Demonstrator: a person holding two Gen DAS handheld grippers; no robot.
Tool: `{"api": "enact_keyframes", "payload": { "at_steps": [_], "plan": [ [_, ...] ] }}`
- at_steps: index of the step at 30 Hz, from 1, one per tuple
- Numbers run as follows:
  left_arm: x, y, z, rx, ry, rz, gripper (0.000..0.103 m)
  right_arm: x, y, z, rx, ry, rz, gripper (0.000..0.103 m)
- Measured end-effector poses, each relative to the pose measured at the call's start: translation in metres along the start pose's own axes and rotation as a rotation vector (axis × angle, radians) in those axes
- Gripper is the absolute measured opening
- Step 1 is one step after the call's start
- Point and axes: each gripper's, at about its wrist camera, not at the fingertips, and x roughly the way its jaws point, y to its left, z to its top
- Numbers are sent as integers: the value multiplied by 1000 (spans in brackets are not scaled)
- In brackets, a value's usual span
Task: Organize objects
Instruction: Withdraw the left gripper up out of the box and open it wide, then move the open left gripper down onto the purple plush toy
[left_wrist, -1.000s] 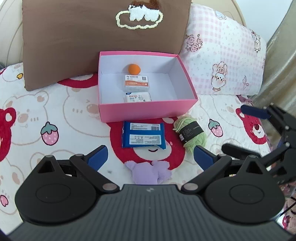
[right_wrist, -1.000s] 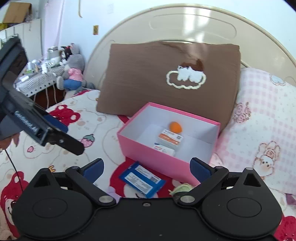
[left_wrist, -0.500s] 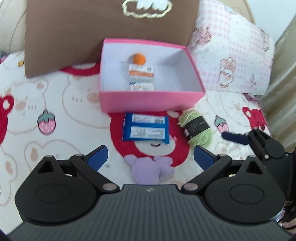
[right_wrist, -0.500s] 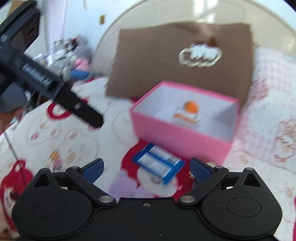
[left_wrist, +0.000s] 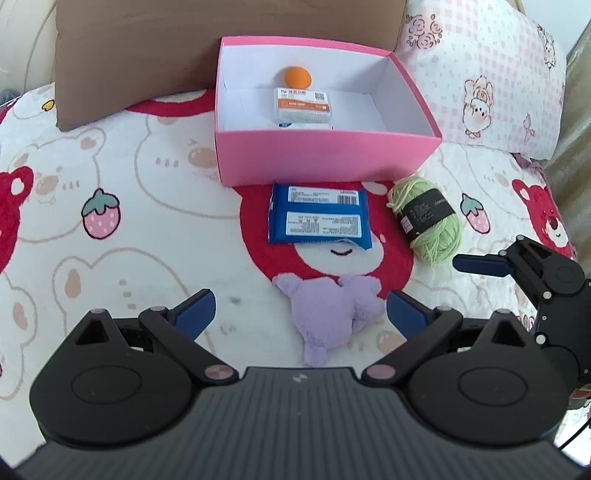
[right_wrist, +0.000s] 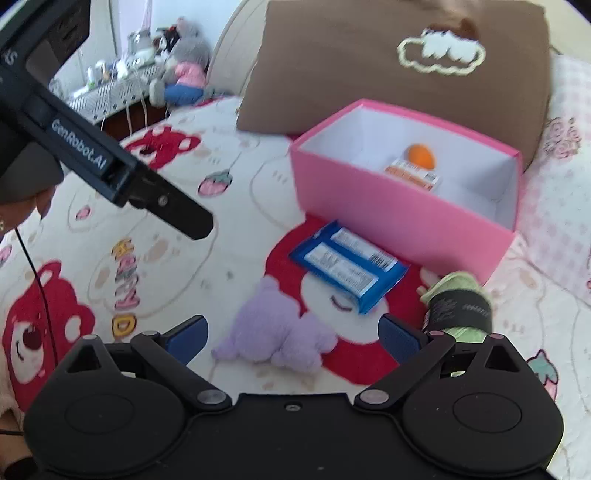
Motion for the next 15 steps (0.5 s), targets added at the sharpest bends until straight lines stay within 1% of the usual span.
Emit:
{"api": "enact_keyframes", "payload": {
  "at_steps": [4, 7, 8, 12, 14, 15],
  "plan": [
    [13, 0, -10, -11, 0, -5, 100, 11, 10, -10, -30, 1, -1, 100],
    [27, 0, -11, -28, -1, 31, 100, 18, 15, -15, -16, 13, -27, 100],
    [31, 1, -12, -34, 2, 30, 100, 18, 18, -17, -36, 6, -31, 100],
    [40, 8, -17, -78, 1, -2, 100, 18, 36, -24, -206, 12, -70, 100],
    [44, 11, -22, -93, -11, -16, 100, 20, 41, -27, -247, 11, -72, 100],
    [47, 12, -24, -99, -12, -19, 100, 21, 42, -28, -245, 15, -68, 100]
  ]
}}
